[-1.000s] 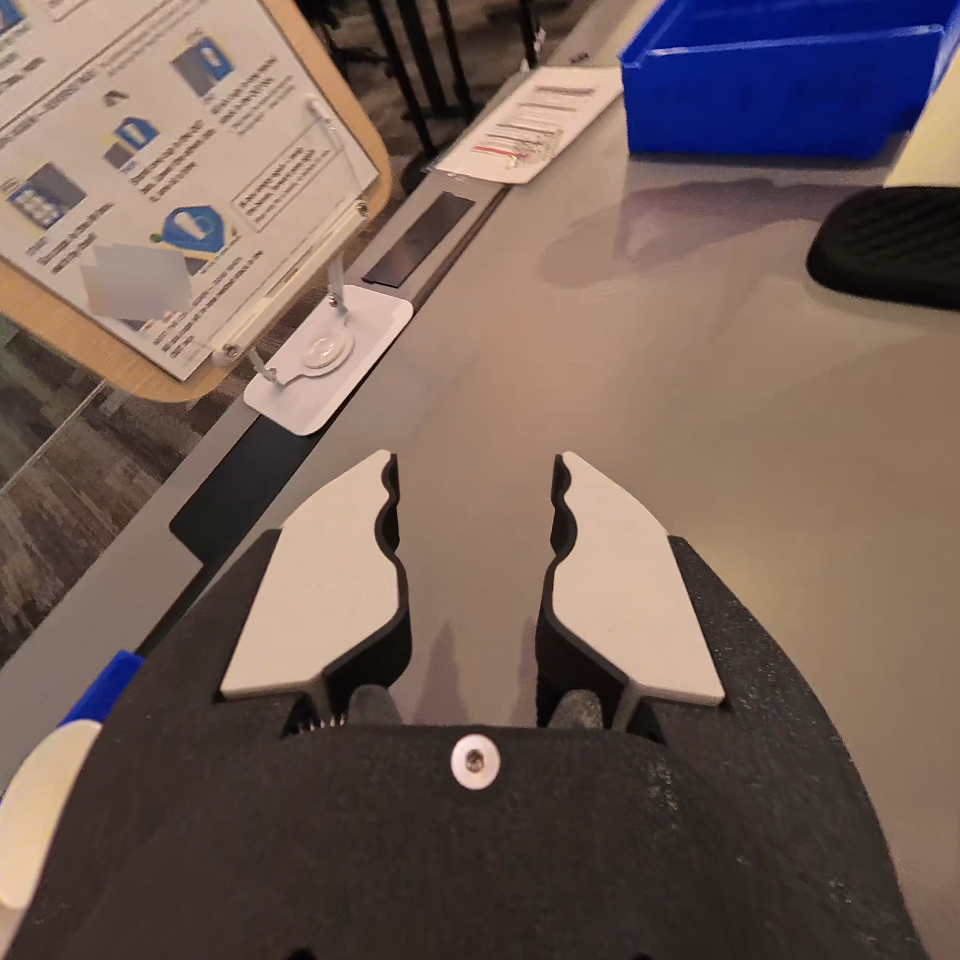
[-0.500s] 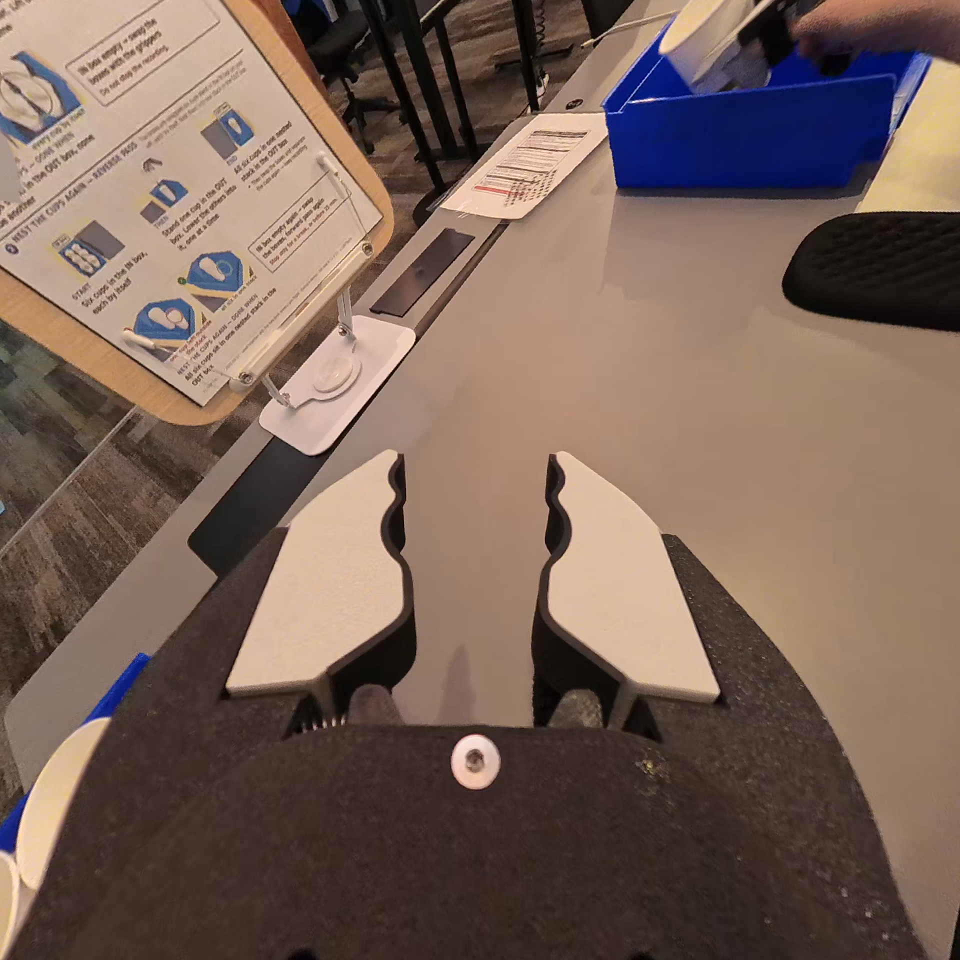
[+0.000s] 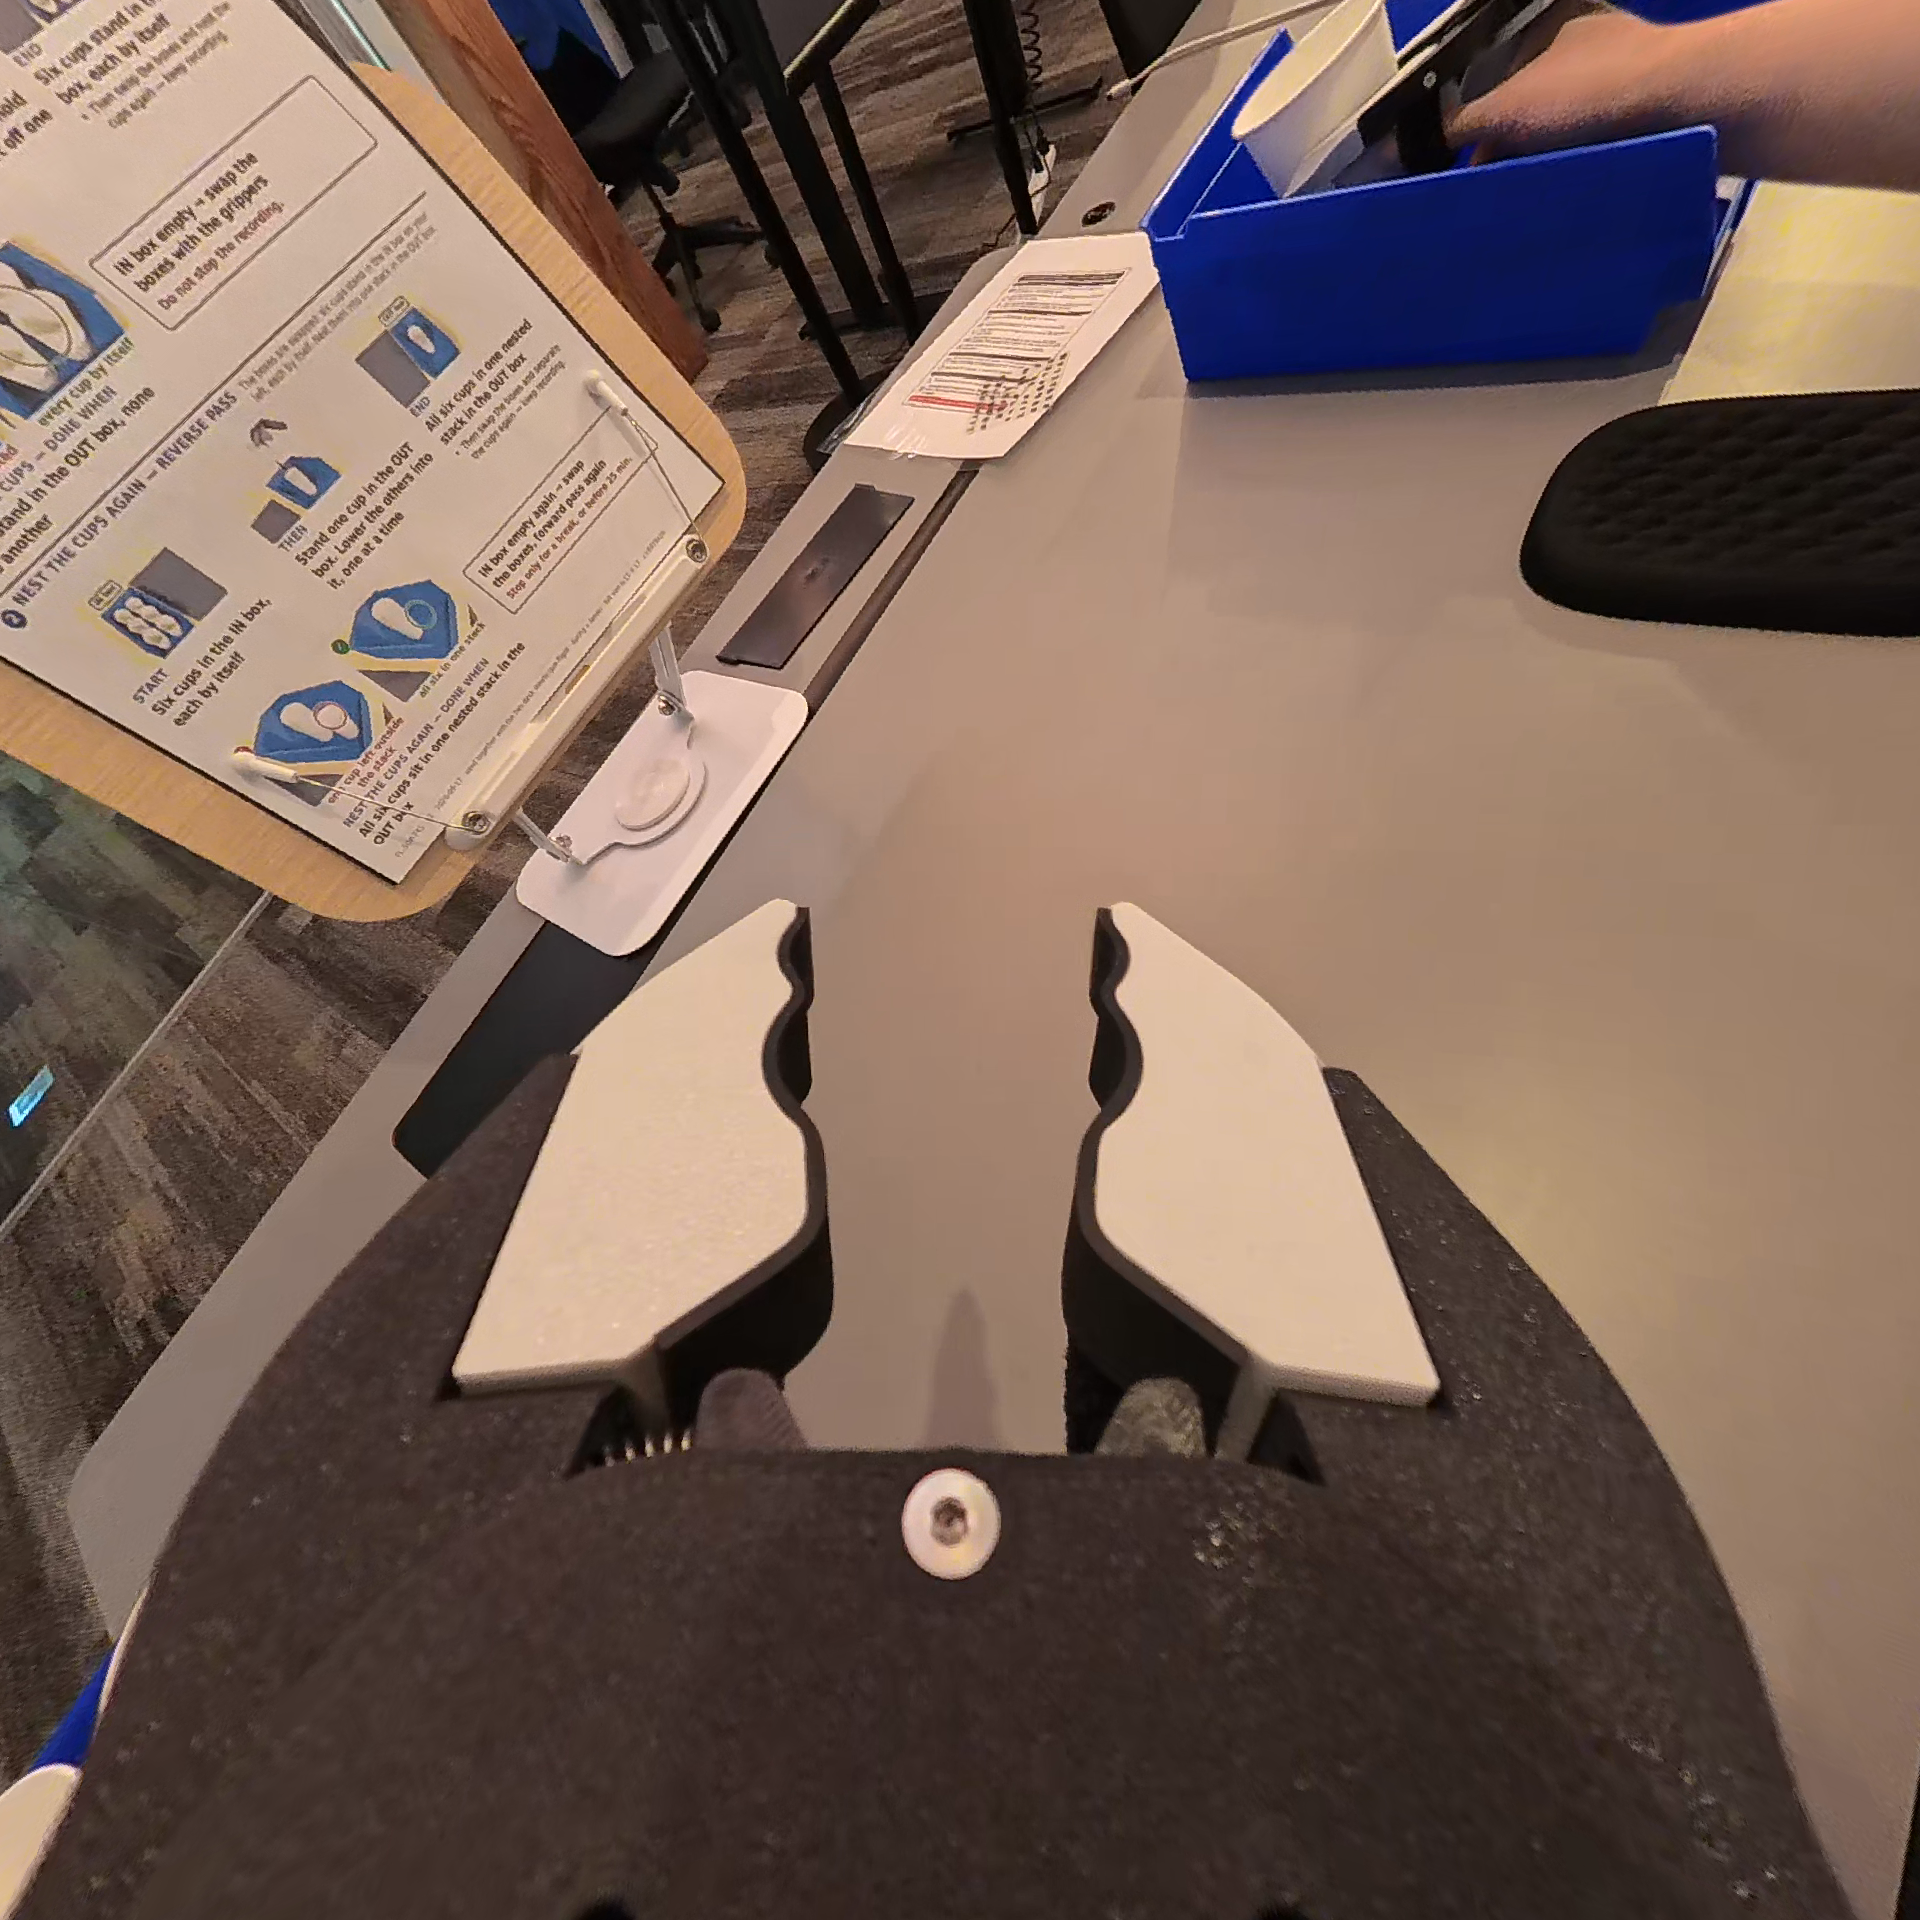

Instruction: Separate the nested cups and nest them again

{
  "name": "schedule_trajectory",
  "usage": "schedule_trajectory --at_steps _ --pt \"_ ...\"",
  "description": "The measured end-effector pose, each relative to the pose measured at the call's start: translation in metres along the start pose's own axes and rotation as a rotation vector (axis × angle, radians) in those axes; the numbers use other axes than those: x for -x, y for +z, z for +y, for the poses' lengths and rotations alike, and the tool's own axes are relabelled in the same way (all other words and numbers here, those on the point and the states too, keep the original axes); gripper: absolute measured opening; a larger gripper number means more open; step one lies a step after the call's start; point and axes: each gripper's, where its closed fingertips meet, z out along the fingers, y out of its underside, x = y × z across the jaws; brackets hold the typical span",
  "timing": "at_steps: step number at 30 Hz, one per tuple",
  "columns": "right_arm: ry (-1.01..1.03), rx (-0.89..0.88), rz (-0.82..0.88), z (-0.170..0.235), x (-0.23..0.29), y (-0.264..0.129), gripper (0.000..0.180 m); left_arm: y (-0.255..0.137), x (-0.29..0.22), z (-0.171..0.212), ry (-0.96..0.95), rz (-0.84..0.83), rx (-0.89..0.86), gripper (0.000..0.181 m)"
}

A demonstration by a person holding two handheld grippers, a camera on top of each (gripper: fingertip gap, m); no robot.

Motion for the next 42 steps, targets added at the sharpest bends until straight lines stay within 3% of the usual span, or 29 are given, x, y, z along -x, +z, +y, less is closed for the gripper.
schedule_trajectory --at_steps 11,18,32,36,39,42 --pt "-0.025 -0.027 -0.008 0.005 0.004 0.004 0.092 0.001 -0.005 -0.002 0.017 0.011 0.001 0.051" --pt "-0.135 0.097 0.055 0.026 -0.001 -0.003 0.093 0.004 -0.008 -0.002 0.024 0.025 -0.004 0.051" --pt "-0.066 0.223 0.106 0.049 -0.009 -0.039 0.11 -0.004 -0.008 0.006 -0.005 0.031 0.001 0.055" --pt "-0.049 0.216 0.122 0.039 -0.01 -0.072 0.11 -0.015 0.002 0.018 -0.031 0.003 0.019 0.055" --pt "-0.097 0.032 0.099 -0.006 0.0 -0.098 0.096 -0.027 0.012 0.027 -0.059 -0.023 0.028 0.055" --pt "-0.128 0.015 0.11 -0.032 0.005 -0.117 0.097 -0.039 0.024 0.034 -0.089 -0.057 0.039 0.055"
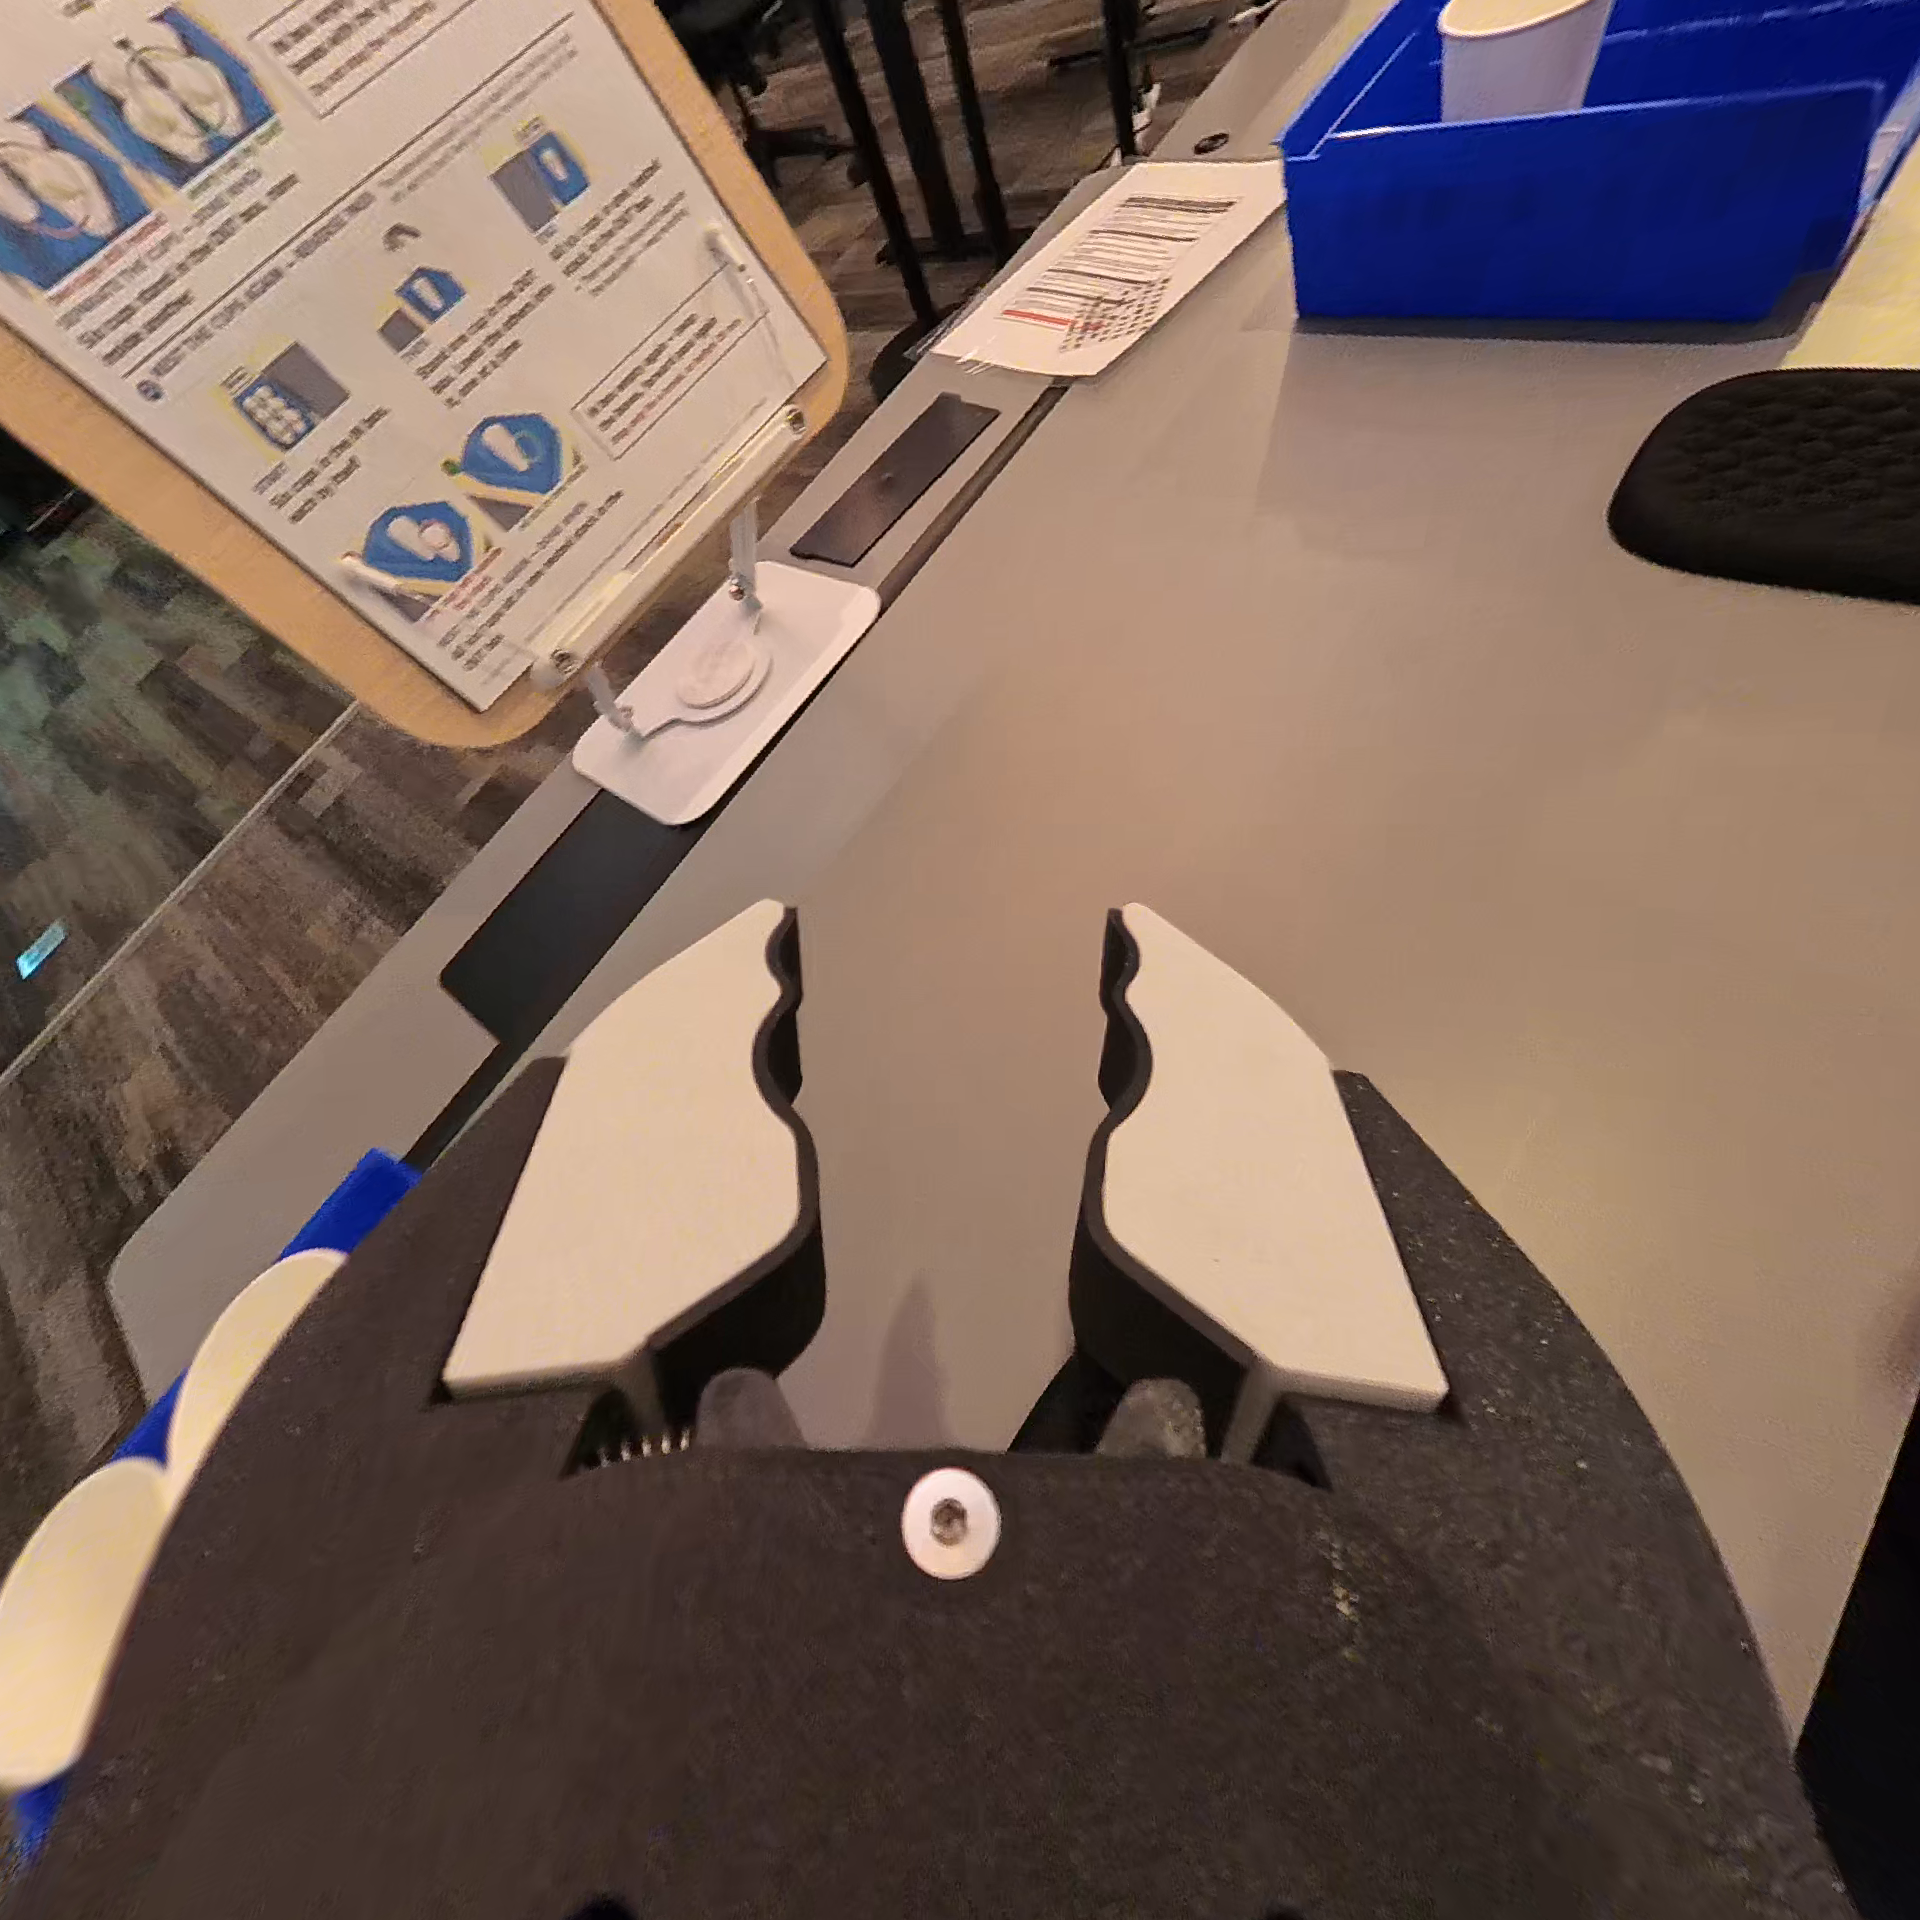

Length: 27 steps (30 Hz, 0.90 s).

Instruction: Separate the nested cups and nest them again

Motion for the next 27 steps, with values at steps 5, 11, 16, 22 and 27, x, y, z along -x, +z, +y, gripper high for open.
schedule_trajectory --at_steps 5,11,16,22,27 --pt "-0.084 -0.023 -0.008 -0.037 0.013 -0.025 0.098 -0.028 0.029 0.013 0.003 -0.109 0.057 0.055" --pt "-0.166 -0.161 -0.218 -0.093 0.087 -0.051 0.095 -0.077 0.081 0.067 -0.076 -0.232 0.257 0.054" --pt "-0.258 -0.254 -0.441 -0.13 0.177 -0.068 0.095 -0.11 0.108 0.144 -0.204 -0.256 0.5 0.05" --pt "-0.385 -0.324 -0.677 -0.154 0.278 -0.087 0.095 -0.121 0.116 0.222 -0.329 -0.26 0.72 0.045" --pt "-0.395 -0.369 -0.798 -0.159 0.319 -0.095 0.093 -0.109 0.108 0.254 -0.367 -0.201 0.83 0.043"
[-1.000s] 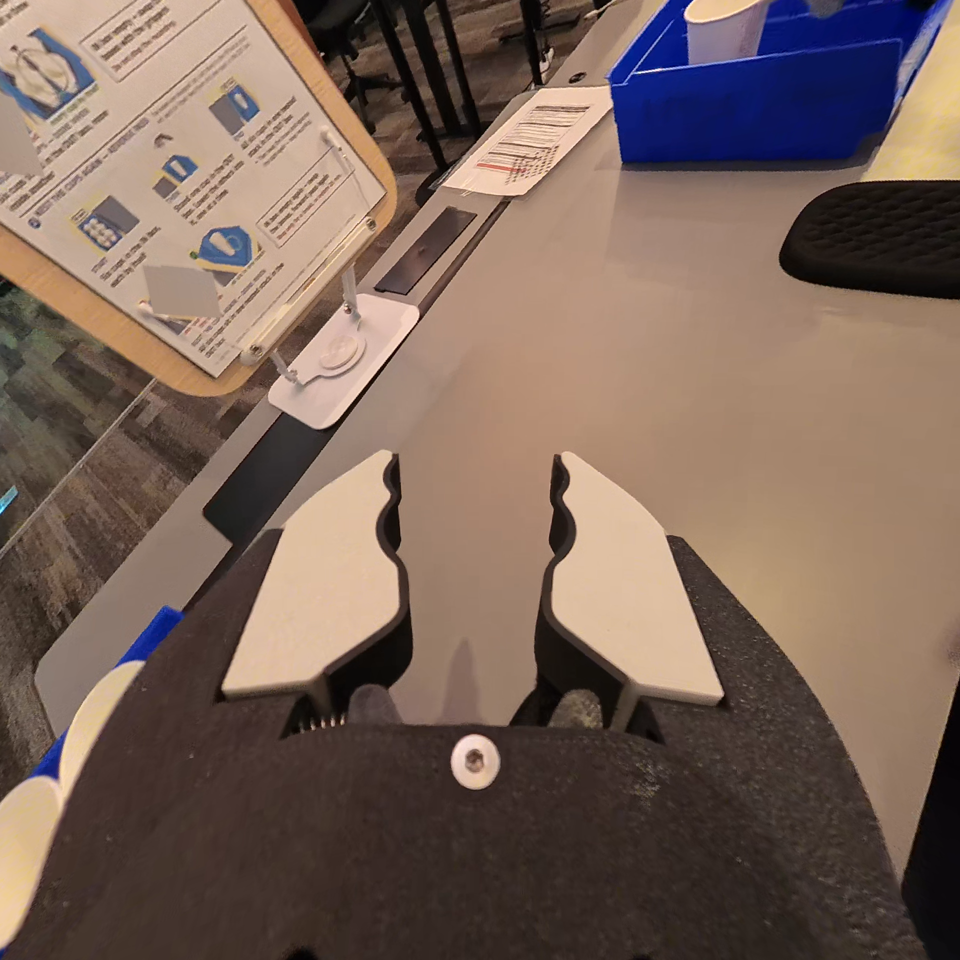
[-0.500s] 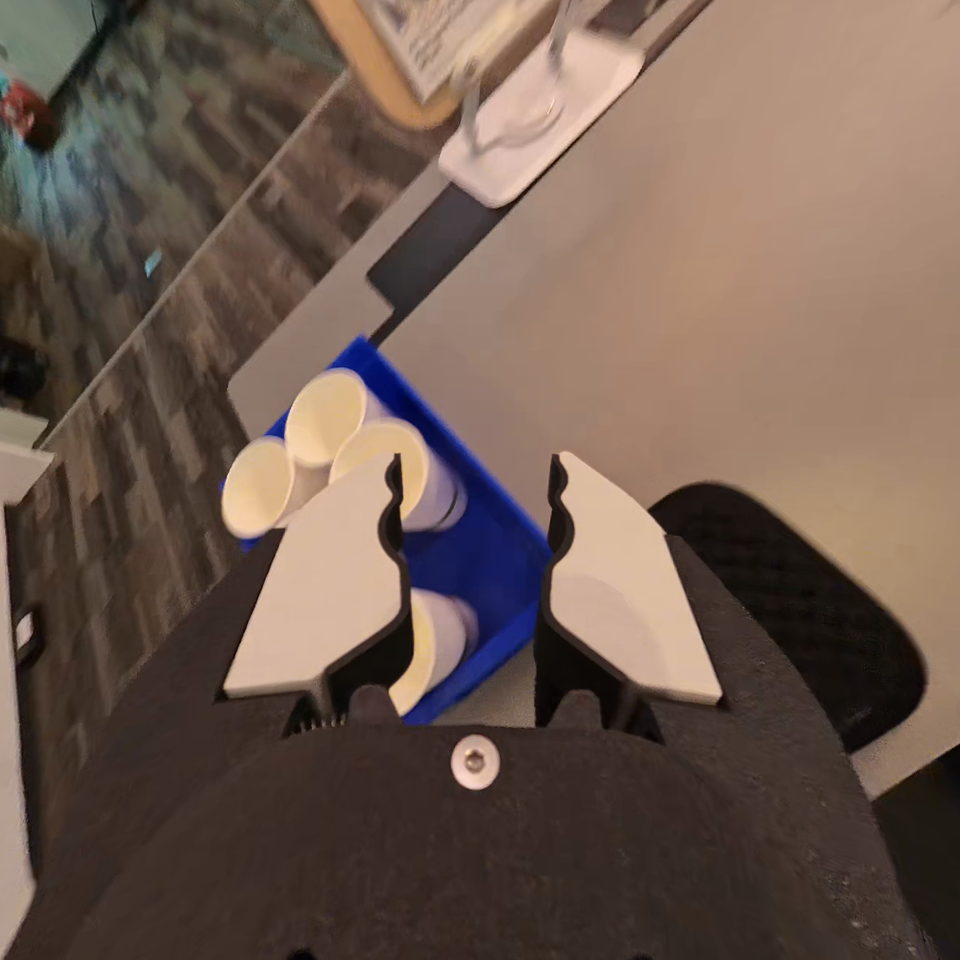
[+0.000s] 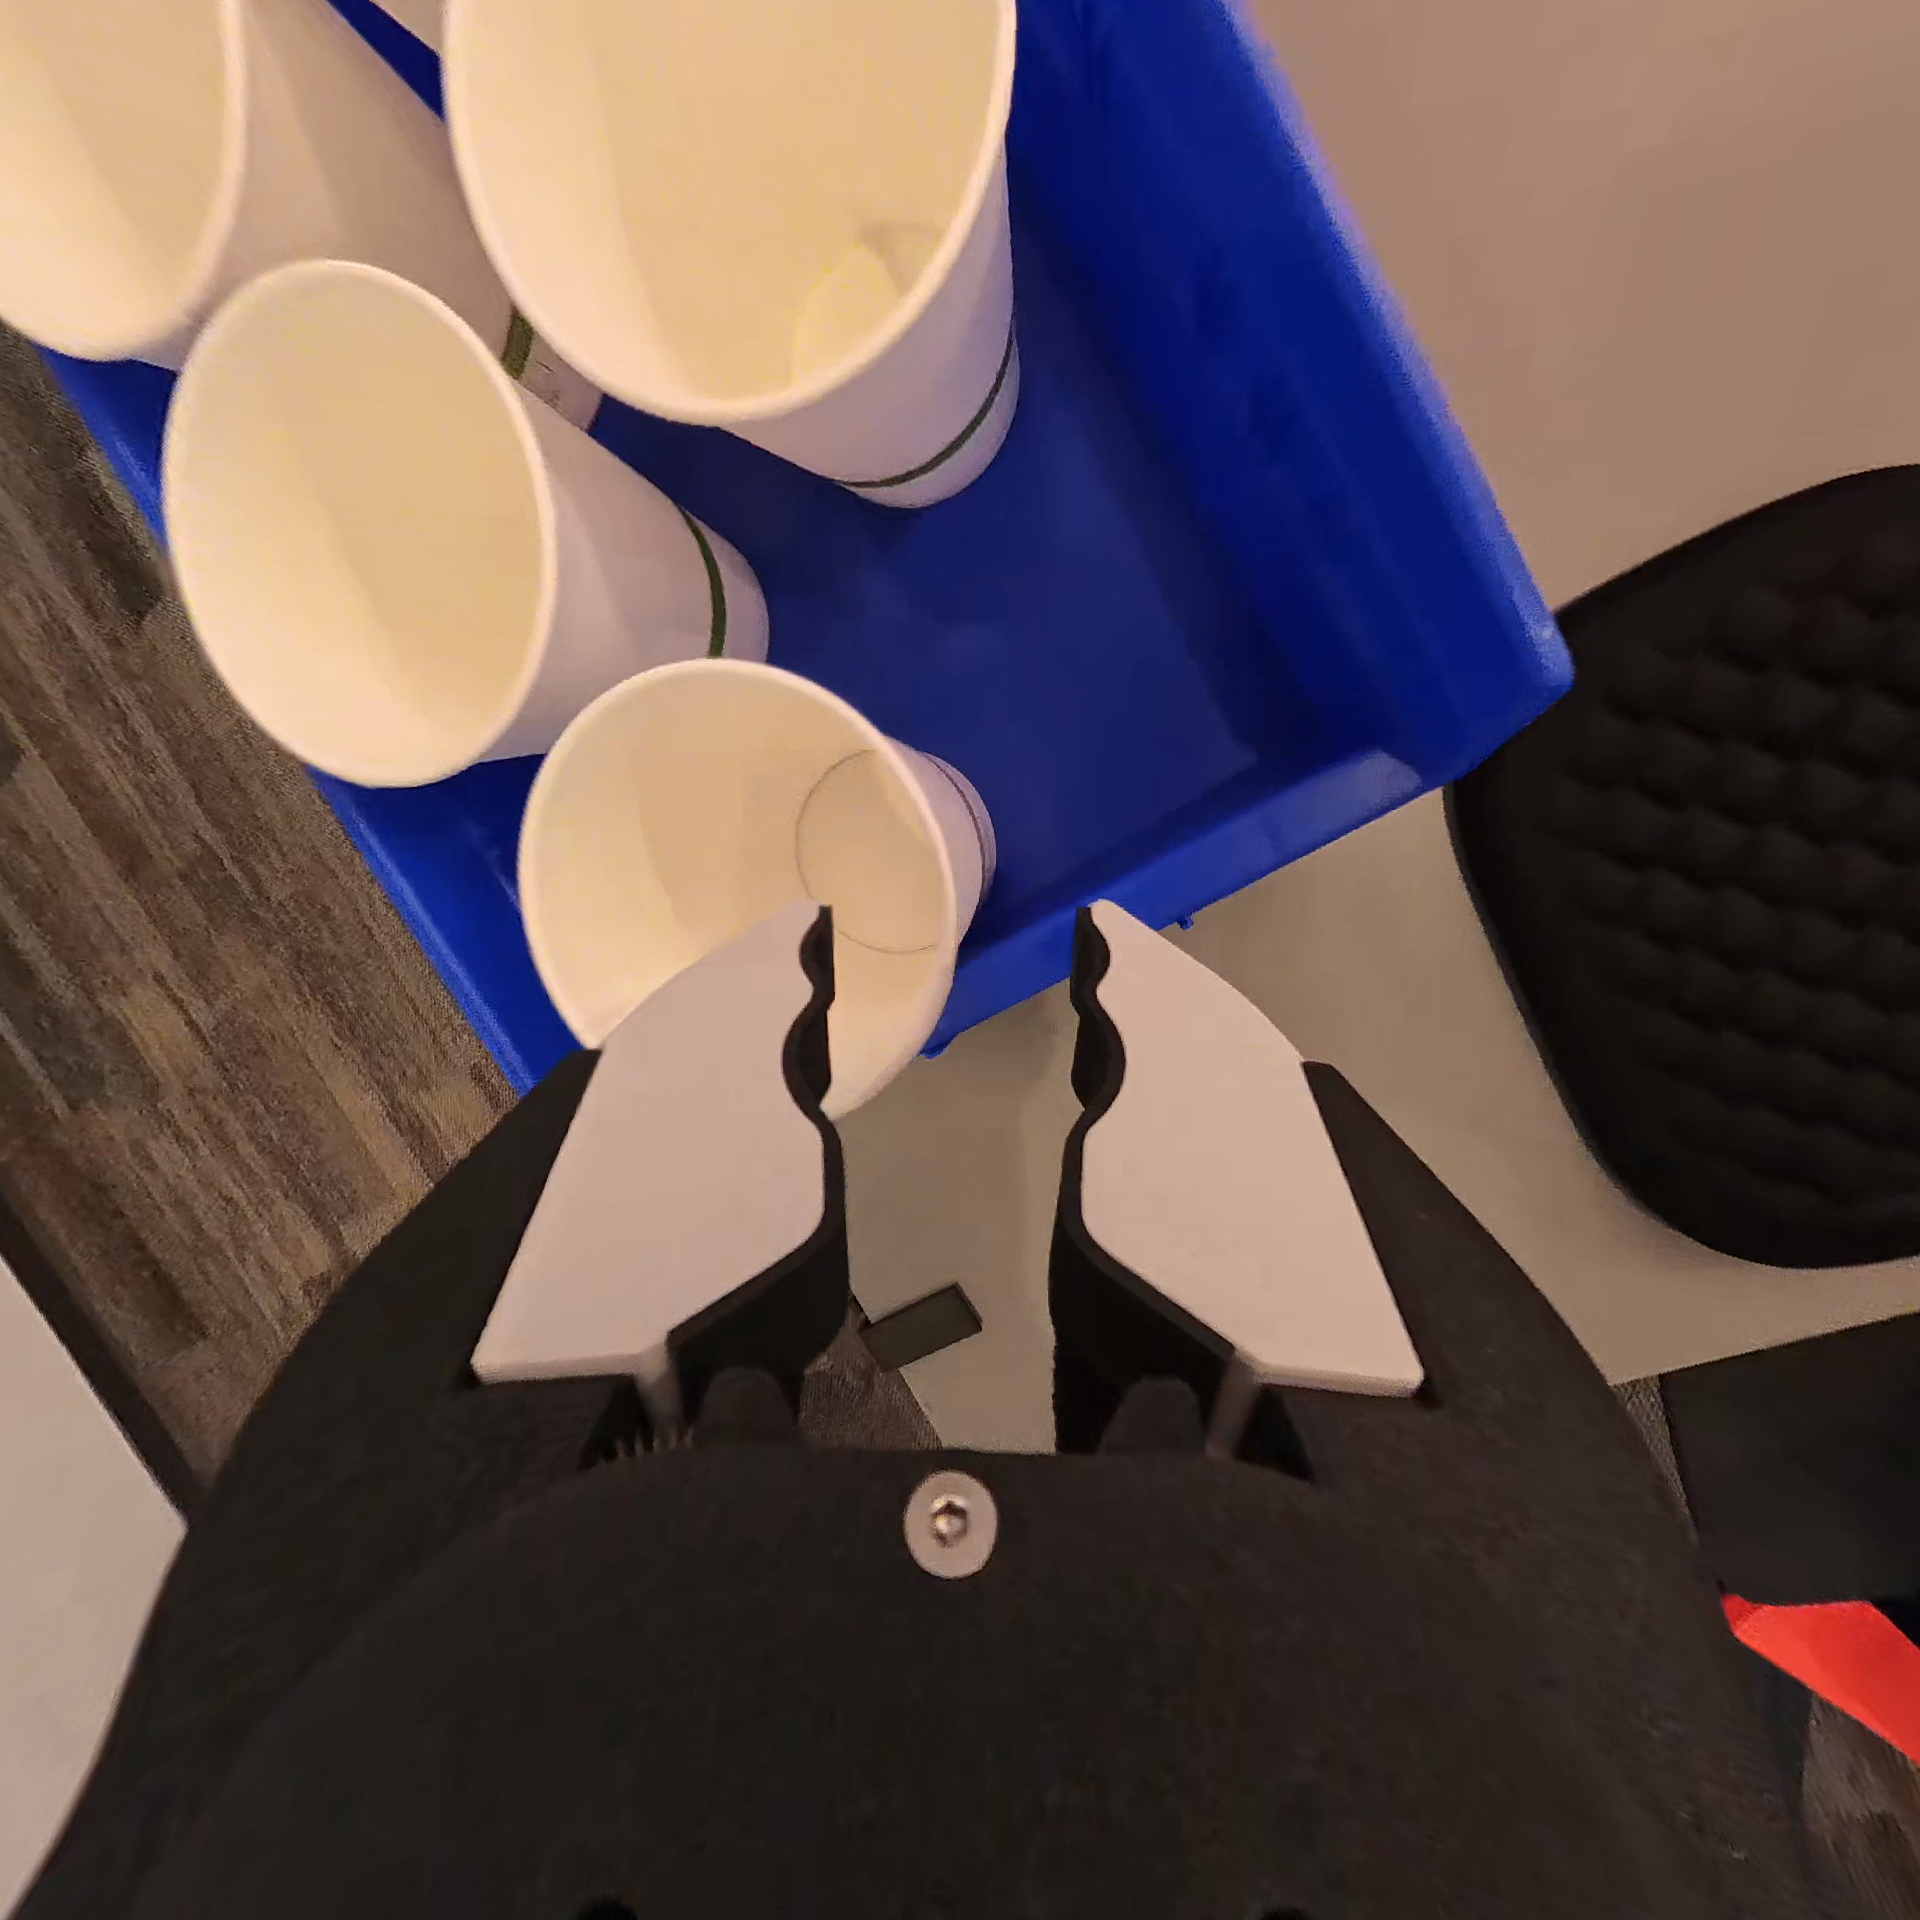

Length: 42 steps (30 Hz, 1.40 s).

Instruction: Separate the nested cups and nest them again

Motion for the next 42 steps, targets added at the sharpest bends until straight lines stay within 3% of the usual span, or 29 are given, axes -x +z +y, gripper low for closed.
schedule_trajectory --at_steps 6,10,16,24,34,42 --pt "0.023 0.051 -0.049 0.019 0.002 0.011 0.092 0.021 0.001 0.005 0.051 -0.023 0.128 0.039" --pt "0.049 0.049 -0.048 0.024 -0.004 0.007 0.092 0.026 0.003 0.003 0.034 -0.012 0.139 0.024" --pt "0.066 0.042 -0.043 0.027 -0.011 0.004 0.09 0.032 0.005 0.01 0.025 0.001 0.193 0.02" --pt "0.075 0.085 -0.045 0.039 -0.014 0.01 0.09 0.029 0.005 0.011 0.028 0.015 0.195 0.0" --pt "0.013 0.133 -0.108 0.044 0.009 0.029 0.088 -0.039 -0.002 -0.005 0.162 -0.026 0.185 0.0" --pt "-0.083 -0.102 -0.505 -0.005 0.116 0.044 0.083 -0.108 -0.11 -0.106 0.582 0.146 0.043 0.0"
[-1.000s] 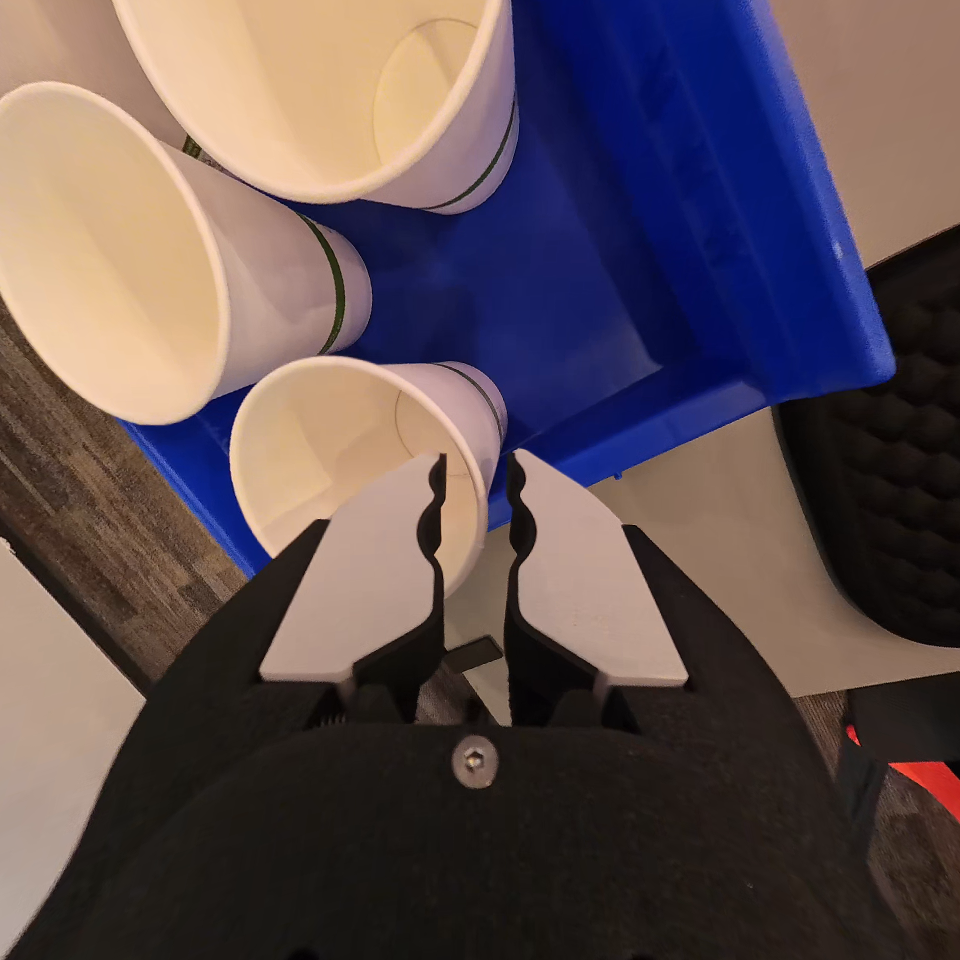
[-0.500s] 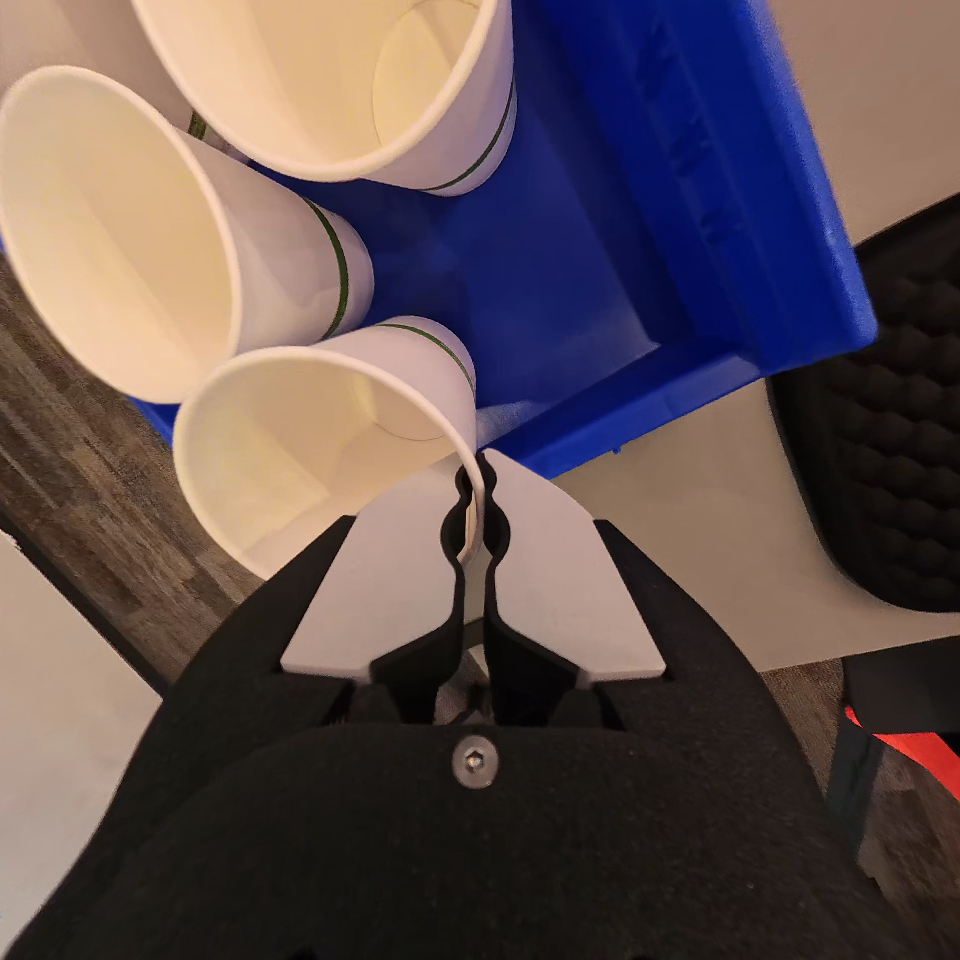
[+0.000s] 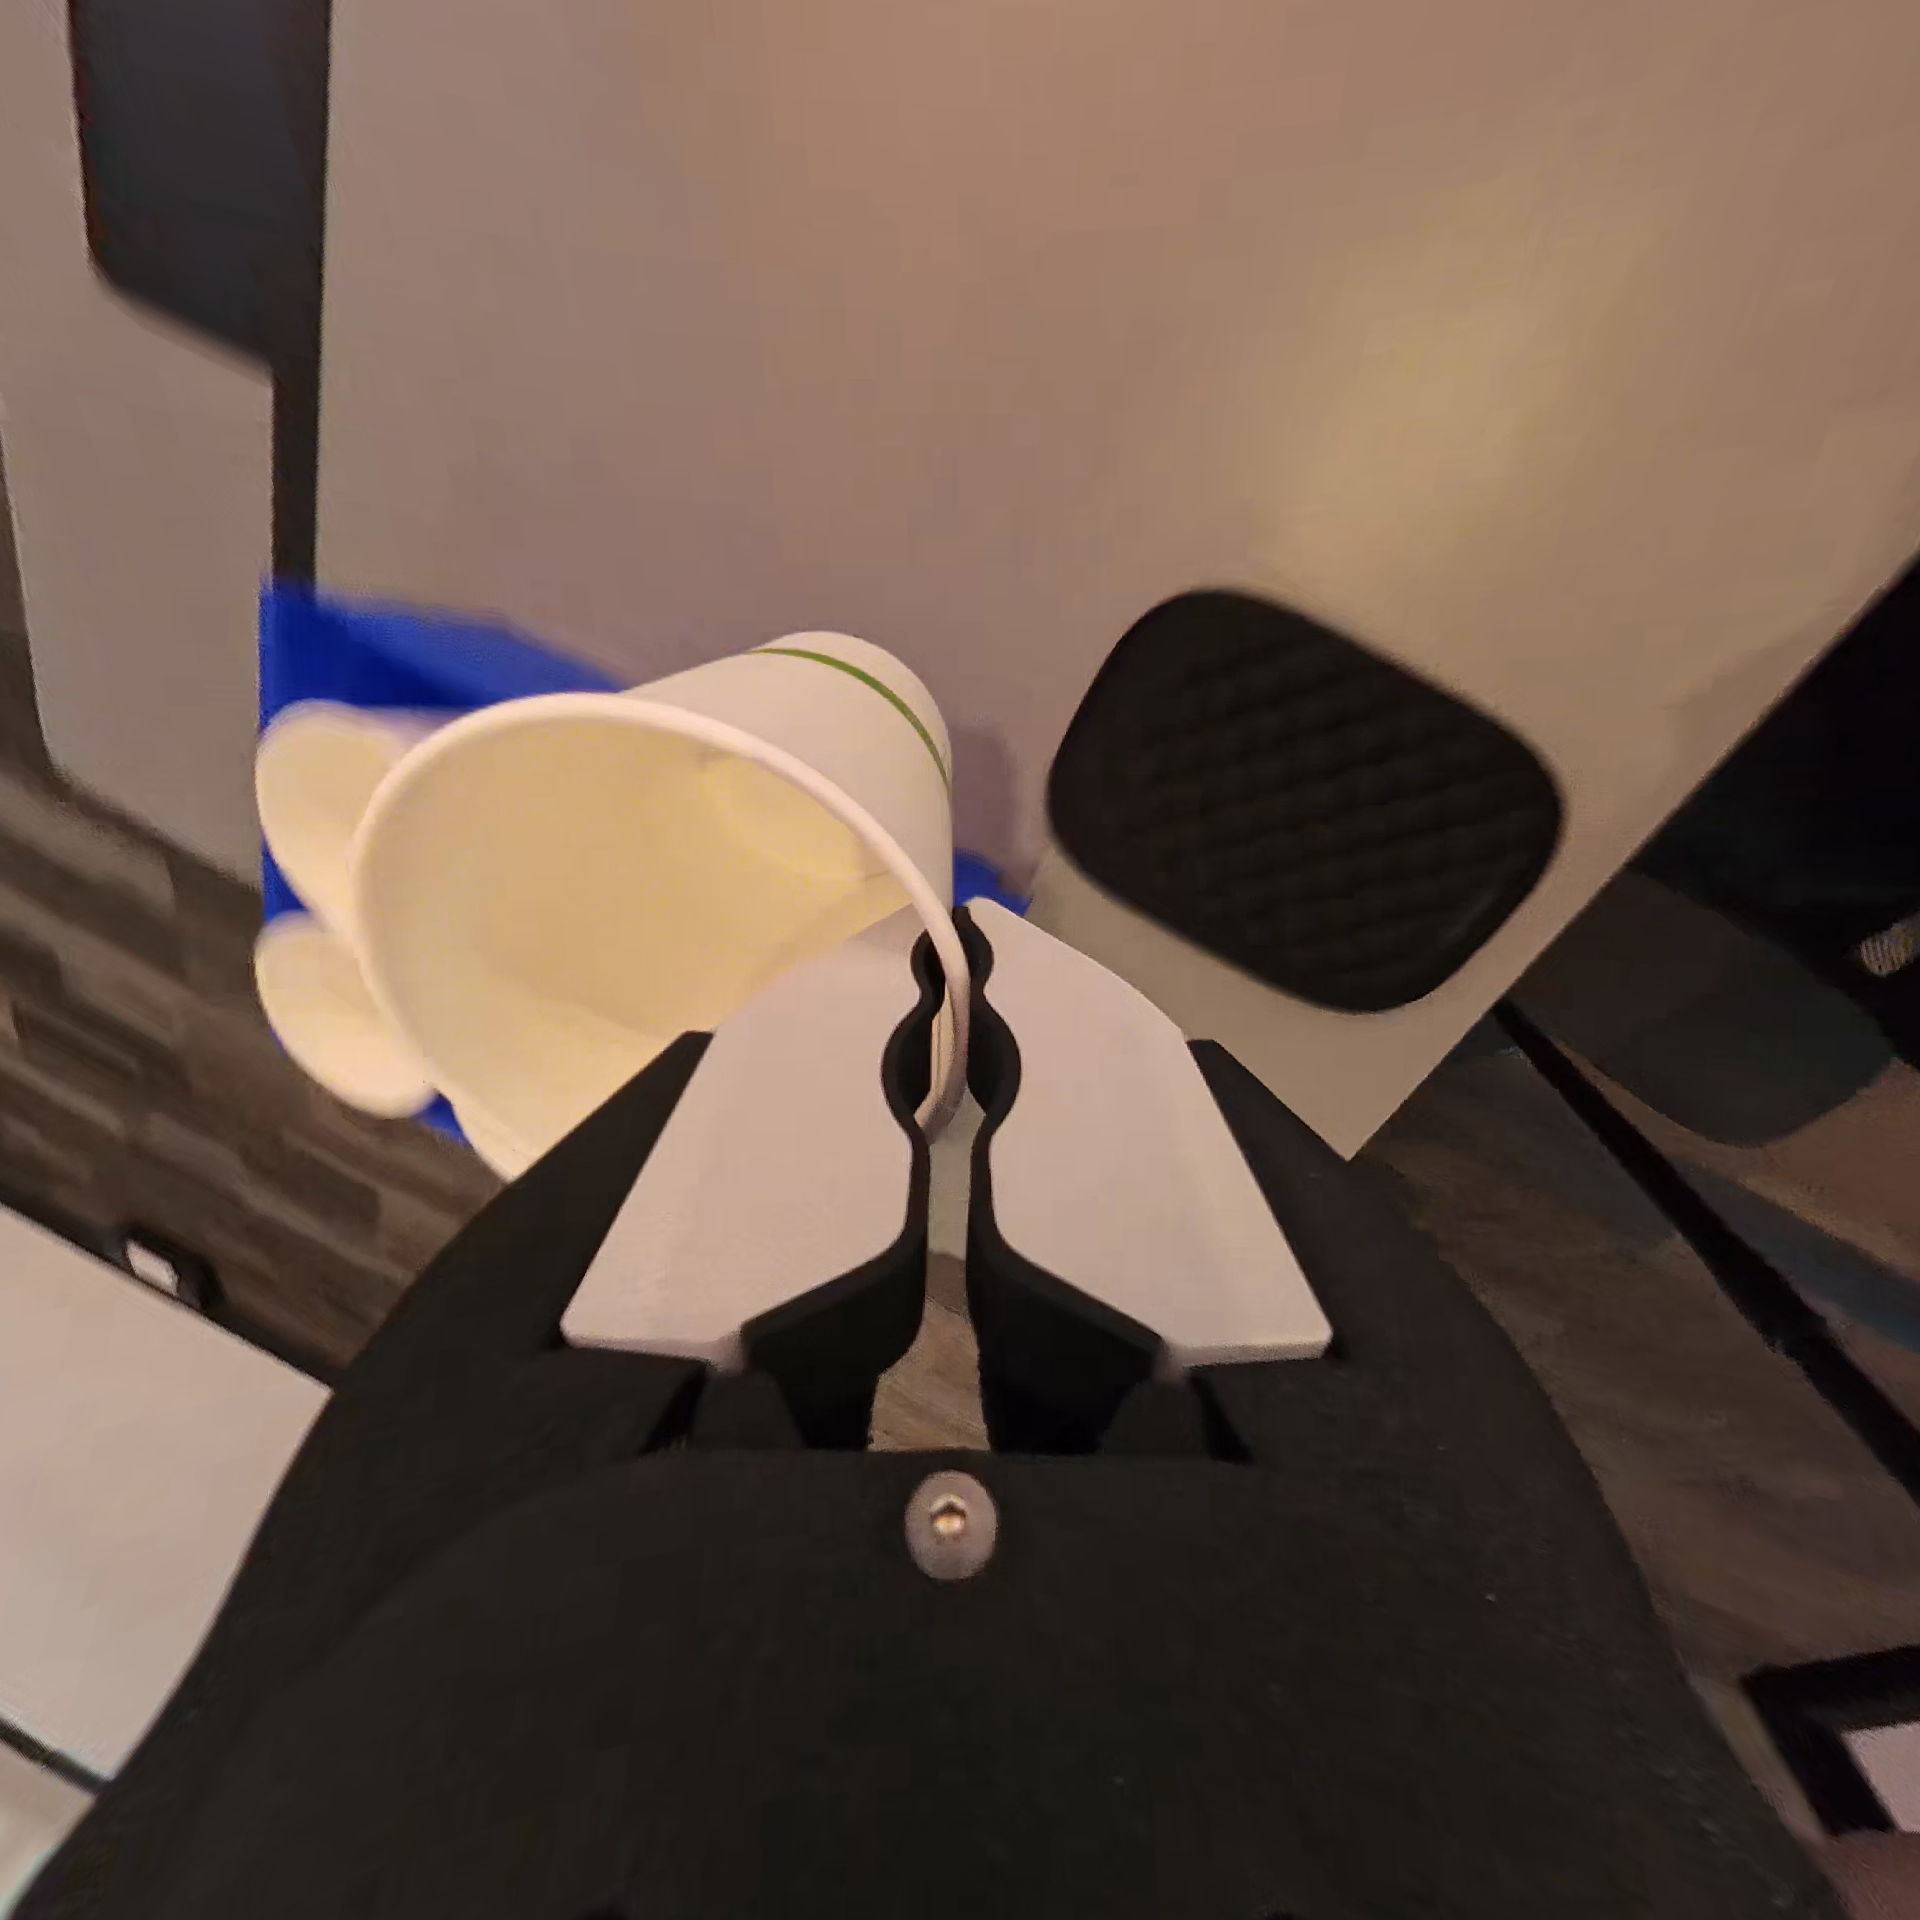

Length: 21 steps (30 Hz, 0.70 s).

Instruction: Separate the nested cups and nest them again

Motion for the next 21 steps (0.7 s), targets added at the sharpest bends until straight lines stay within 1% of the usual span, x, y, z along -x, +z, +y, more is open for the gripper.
schedule_trajectory --at_steps 2,4,7,10,12,15,18,21 --pt "0.002 -0.069 -0.092 -0.012 0.021 0.012 0.083 -0.002 -0.02 -0.045 0.128 0.051 -0.032 0.0" --pt "0.023 -0.096 -0.164 -0.017 0.038 0.022 0.086 -0.001 -0.04 -0.085 0.248 0.095 -0.055 0.0" --pt "0.05 -0.088 -0.203 -0.013 0.048 0.034 0.092 0.002 -0.069 -0.137 0.413 0.136 -0.082 0.0" --pt "0.06 -0.062 -0.228 -0.004 0.054 0.045 0.095 0.004 -0.097 -0.177 0.536 0.186 -0.115 0.0" --pt "0.054 -0.048 -0.245 0.0 0.057 0.049 0.098 0.005 -0.109 -0.196 0.59 0.21 -0.133 0.0" --pt "0.046 -0.028 -0.274 0.006 0.06 0.049 0.106 0.005 -0.118 -0.216 0.641 0.226 -0.145 0.0" --pt "0.071 -0.015 -0.293 0.011 0.058 0.048 0.109 0.003 -0.123 -0.229 0.666 0.233 -0.162 0.0" --pt "0.112 -0.028 -0.327 0.012 0.058 0.048 0.108 0.002 -0.127 -0.235 0.688 0.236 -0.166 0.0"
